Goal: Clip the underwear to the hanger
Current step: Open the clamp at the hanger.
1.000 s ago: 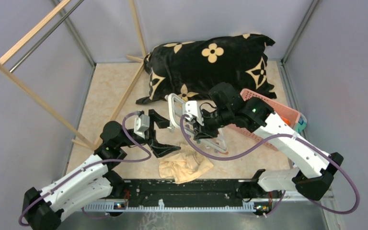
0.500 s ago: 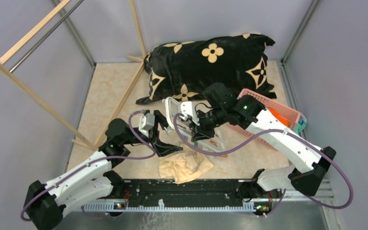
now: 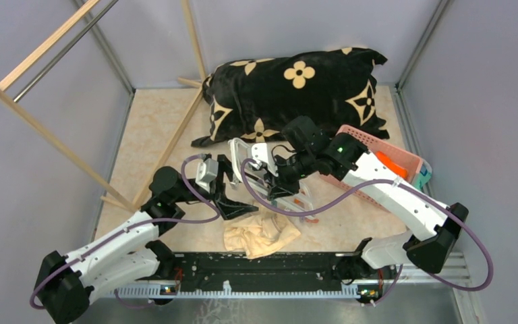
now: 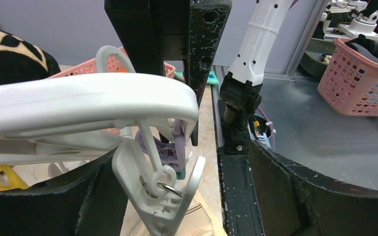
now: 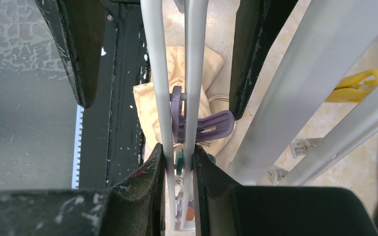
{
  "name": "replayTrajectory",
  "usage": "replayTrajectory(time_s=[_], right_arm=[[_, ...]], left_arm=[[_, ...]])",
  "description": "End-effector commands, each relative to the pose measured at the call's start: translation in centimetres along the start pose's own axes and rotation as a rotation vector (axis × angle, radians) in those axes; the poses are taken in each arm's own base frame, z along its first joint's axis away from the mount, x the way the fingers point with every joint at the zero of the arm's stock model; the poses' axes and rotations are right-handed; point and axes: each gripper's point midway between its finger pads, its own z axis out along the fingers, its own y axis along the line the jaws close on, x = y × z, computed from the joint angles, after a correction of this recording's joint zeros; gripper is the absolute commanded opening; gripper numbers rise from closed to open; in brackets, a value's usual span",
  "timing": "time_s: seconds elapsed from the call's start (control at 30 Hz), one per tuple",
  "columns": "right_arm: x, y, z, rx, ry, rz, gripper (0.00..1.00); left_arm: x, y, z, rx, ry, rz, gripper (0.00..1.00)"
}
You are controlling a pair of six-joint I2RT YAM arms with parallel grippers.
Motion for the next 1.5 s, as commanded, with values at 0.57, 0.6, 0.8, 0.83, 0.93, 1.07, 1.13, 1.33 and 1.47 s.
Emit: replayTrajectory(time_s=[0.57,0.6,0.8,0.83,0.93,1.07,1.13,1.33,1.47], right_arm=[[-3.7,0.3,-1.2,-0.015,-0.13,-0.098,0.0],[-3.7,0.2,-1.2,-0.014,-0.129,-0.096,0.0],[-4.2,0.4,-1.0,-0.03,-0.142,-0.107,0.0],[-4.2,0.5,-1.0,-0.033,-0.144,-0.109,0.0],[-4.3,0.5,-1.0,-0.031,-0.145,-0.11,0.0],[-4.3,0.4,-0.8,-0.03,-0.142,-0.104,0.0],[-4.2,0.3,-0.7,-0.032,-0.139,-0.1,0.0],[-3.9,0.1,-0.3,-0.036,-0.123,-0.092,0.0],[-3.9,0.2,-0.4,-0.035,-0.125,-0.095,0.0]], left_arm=[[-1.9,0.1,0.4,-0.007,-0.042,0.039,0.86],[-1.9,0.2,0.4,-0.007,-0.041,0.038,0.86],[-1.5,0.3,0.5,-0.01,-0.031,0.024,0.87],[-1.4,0.4,0.4,-0.012,-0.029,0.022,0.87],[-1.5,0.5,0.5,-0.015,-0.031,0.024,0.86],[-1.4,0.6,0.6,-0.014,-0.029,0.015,0.84],[-1.4,0.5,0.7,-0.01,-0.03,0.012,0.82],[-1.5,0.4,0.7,0.001,-0.033,0.014,0.74],[-1.5,0.4,0.7,0.002,-0.032,0.016,0.68]])
